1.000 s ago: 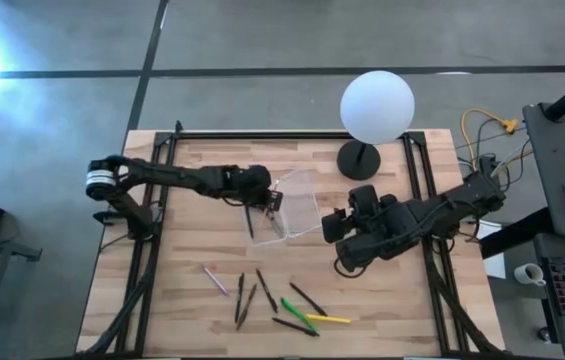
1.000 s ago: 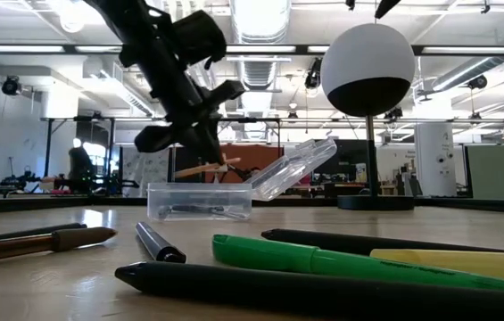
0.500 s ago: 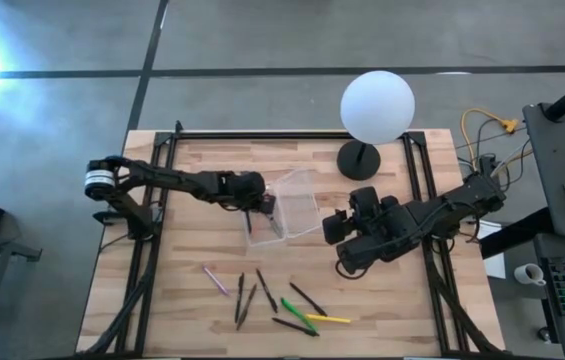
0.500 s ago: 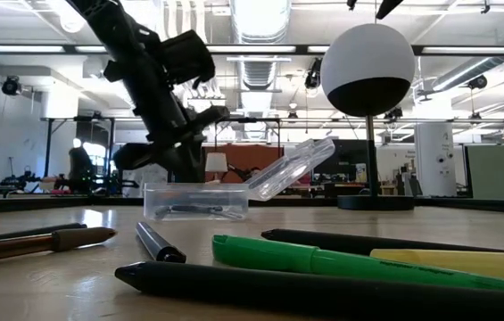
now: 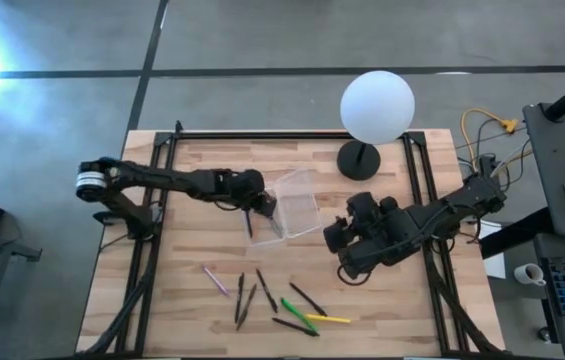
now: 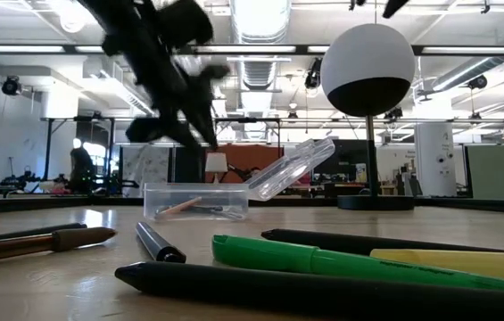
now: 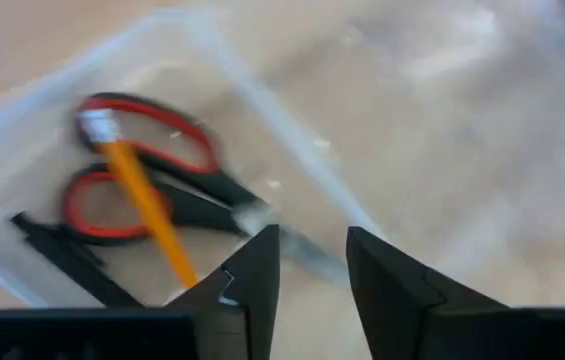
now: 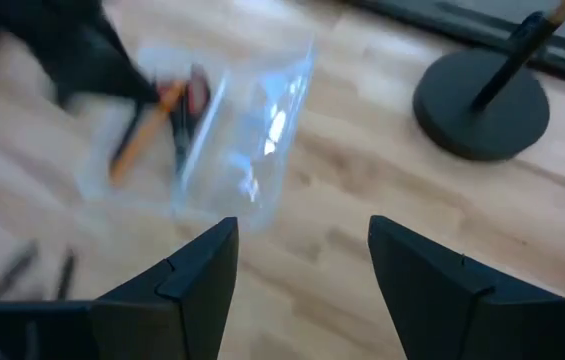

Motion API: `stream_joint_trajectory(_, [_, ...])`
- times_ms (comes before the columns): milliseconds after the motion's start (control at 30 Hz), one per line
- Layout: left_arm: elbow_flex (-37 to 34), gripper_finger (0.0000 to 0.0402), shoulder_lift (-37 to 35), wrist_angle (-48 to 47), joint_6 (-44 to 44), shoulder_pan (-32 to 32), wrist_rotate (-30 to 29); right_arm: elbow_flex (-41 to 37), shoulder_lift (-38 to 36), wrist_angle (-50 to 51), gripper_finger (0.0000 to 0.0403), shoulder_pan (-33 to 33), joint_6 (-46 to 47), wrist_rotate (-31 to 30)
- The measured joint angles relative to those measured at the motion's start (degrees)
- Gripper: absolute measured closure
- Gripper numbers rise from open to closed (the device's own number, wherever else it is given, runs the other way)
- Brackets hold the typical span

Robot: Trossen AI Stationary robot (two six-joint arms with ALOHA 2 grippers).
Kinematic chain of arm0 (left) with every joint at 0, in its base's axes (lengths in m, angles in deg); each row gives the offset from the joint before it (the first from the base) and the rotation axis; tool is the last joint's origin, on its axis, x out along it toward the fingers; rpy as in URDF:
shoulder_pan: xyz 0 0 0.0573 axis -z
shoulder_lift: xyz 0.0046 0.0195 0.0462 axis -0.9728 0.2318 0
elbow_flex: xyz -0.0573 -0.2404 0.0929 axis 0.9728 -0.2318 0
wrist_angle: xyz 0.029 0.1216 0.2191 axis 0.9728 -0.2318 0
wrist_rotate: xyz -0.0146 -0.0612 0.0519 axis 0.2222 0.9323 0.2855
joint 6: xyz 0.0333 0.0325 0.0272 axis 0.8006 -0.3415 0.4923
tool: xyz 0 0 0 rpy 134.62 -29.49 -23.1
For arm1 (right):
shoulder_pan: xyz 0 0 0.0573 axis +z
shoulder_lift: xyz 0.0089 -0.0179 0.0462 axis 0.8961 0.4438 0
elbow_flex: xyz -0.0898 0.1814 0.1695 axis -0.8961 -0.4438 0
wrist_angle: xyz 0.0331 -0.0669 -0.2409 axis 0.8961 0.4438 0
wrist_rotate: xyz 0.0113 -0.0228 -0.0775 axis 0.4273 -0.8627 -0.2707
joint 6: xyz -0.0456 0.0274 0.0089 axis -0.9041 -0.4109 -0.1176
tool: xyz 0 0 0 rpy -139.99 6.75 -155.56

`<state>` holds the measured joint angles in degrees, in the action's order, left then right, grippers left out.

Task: Pick & place school supplies into a supply box
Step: Put the purple pen into the transparent supply box

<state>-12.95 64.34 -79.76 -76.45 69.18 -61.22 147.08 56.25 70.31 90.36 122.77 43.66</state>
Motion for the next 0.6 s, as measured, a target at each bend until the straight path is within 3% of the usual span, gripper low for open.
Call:
stream_joint_trajectory(100, [0.3, 0.0297, -5.6, -4.1, 8.5, 5.5, 3.6, -1.2, 0.9, -0.7, 0.0186, 0.6, -4.5, 4.6])
stream_joint_trajectory(300, [-1.4, 0.0296, -14.1, -18.0, 28.5, 23.6, 3.7, -6.8, 2.4, -11.6, 0.0186, 1.8, -20.7, 11.5])
stream_joint_trajectory(467, [-3.3, 0.0296, -14.2, -18.3, 34.5, 35.0, 3.3, -11.2, 2.7, -22.2, 0.0186, 2.2, -34.0, 16.6])
stream_joint_trajectory(600, [-5.5, 0.0296, -10.3, -18.5, 38.5, 40.4, 1.2, -12.8, 3.0, -23.2, 0.0186, 2.3, -37.0, 17.9])
